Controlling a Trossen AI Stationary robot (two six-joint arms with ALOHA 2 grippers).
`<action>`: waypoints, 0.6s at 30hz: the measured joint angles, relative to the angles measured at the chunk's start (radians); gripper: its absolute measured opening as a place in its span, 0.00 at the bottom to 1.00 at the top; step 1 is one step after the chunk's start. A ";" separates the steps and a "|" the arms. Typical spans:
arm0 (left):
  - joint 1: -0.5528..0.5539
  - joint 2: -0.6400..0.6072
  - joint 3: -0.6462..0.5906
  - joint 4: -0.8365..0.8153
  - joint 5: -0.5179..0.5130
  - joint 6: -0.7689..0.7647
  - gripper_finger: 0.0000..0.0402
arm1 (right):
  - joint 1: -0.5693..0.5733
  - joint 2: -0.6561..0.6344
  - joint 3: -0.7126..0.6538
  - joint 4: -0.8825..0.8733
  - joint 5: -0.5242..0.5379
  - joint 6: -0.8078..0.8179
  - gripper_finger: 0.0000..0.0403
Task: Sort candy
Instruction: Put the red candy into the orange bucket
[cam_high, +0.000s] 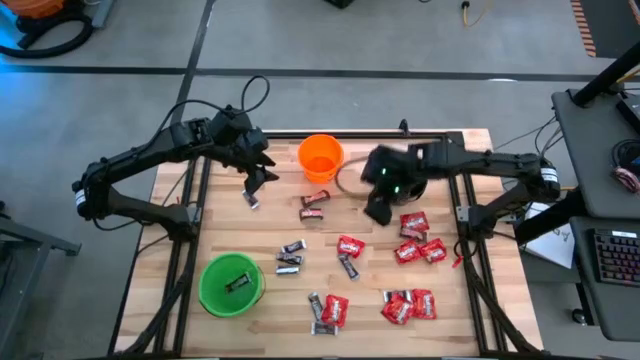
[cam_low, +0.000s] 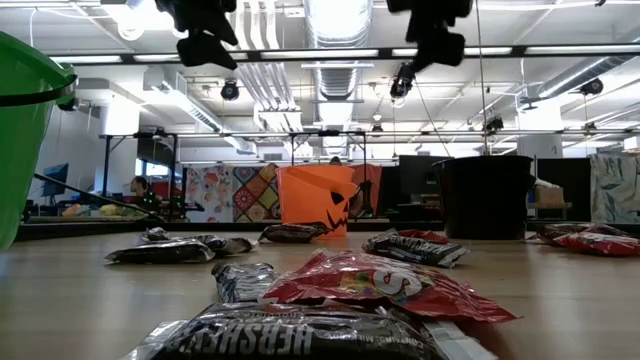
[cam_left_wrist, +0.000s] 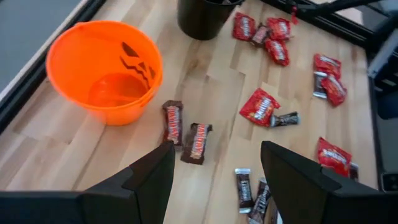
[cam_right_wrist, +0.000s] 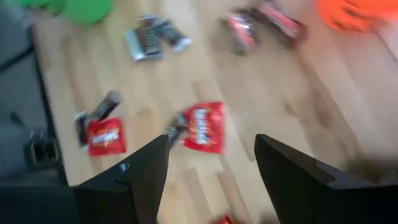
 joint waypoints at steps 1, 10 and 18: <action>0.000 0.000 0.000 0.001 0.018 0.008 0.55 | 0.031 0.009 0.000 0.013 0.017 -0.020 0.57; -0.004 -0.003 -0.001 0.019 0.155 0.028 0.55 | 0.212 0.157 -0.002 0.050 0.124 -0.064 0.57; -0.036 -0.028 -0.001 0.016 0.251 0.024 0.52 | 0.257 0.279 -0.085 0.147 0.094 -0.089 0.56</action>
